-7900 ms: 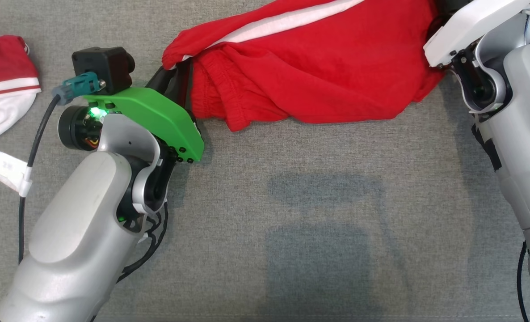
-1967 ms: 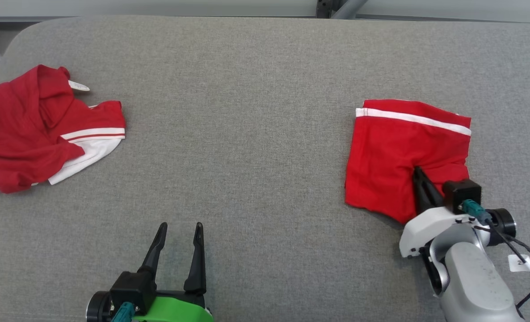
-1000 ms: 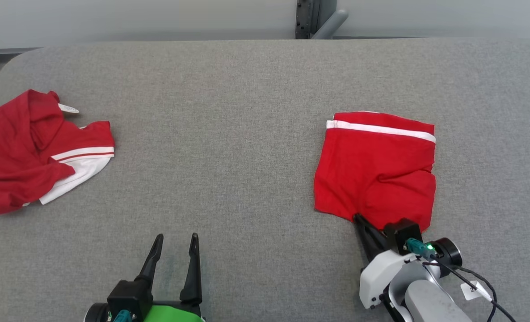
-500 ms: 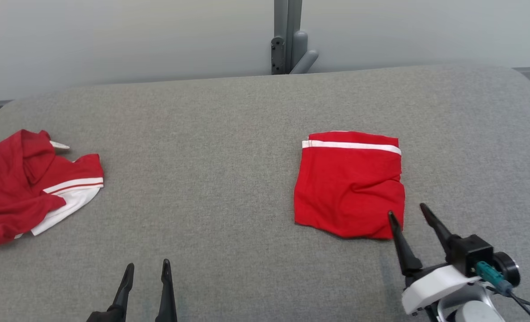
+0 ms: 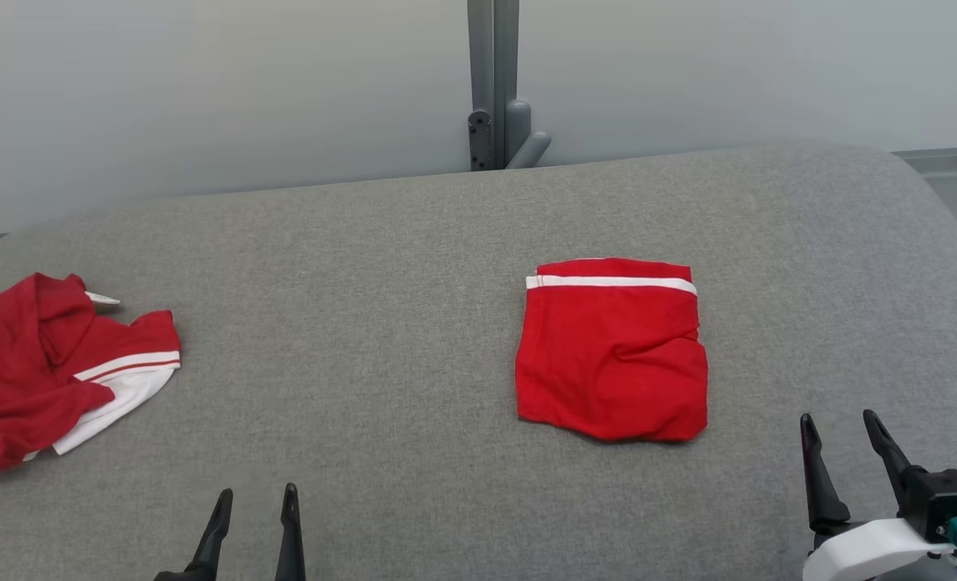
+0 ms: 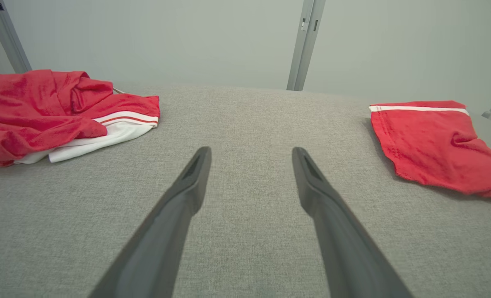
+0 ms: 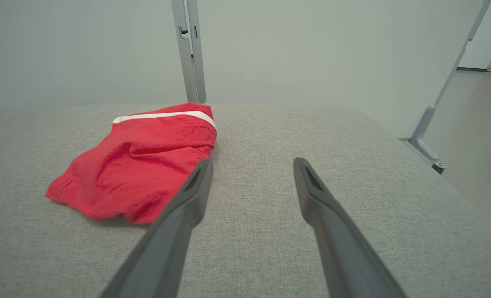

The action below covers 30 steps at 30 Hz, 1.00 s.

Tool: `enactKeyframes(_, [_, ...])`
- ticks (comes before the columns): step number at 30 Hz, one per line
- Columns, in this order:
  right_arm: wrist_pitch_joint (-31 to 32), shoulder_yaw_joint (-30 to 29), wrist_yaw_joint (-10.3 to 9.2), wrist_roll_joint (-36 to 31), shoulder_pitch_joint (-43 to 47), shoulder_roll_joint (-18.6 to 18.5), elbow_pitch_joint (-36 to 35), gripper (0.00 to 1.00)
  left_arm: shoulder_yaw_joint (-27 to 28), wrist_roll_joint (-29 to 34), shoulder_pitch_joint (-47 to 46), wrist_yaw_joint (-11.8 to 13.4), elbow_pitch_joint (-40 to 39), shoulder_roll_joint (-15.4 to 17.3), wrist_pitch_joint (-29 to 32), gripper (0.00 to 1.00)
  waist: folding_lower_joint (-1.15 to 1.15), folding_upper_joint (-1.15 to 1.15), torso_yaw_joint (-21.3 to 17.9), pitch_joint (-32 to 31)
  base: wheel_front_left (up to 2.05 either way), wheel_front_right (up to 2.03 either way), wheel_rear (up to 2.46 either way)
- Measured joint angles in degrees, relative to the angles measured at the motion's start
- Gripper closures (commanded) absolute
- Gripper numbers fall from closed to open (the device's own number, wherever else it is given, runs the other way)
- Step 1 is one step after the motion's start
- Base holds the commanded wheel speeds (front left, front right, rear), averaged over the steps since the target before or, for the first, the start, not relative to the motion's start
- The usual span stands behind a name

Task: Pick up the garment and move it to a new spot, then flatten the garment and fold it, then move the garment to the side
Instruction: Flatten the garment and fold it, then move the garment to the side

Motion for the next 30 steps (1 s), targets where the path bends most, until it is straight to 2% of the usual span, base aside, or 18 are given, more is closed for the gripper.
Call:
enactKeyframes(22, [0.0, 4.4, 0.0, 0.1, -2.2, 0.5, 2.9, 0.0, 0.5, -0.7, -0.1, 0.4, 0.6, 0.0, 0.0, 0.0, 0.0, 0.0, 5.1, 0.5, 0.0, 0.0, 0.0])
enactKeyframes(27, [0.0, 4.3, 0.0, 6.3, -4.8, 0.6, 4.4, 0.0, 0.6, -1.1, -0.1, 0.7, 0.2, 0.0, 0.0, 0.0, 0.0, 0.0, 5.4, 0.8, 0.0, 0.0, 0.0])
enactKeyframes(30, [2.4, 5.0, 0.0, 9.7, -7.6, -0.2, 5.4, 0.0, 0.6, -1.4, -0.1, 0.9, -0.2, 0.0, 0.0, 0.0, 0.0, 0.0, 5.3, 1.3, 0.0, 0.0, 0.0])
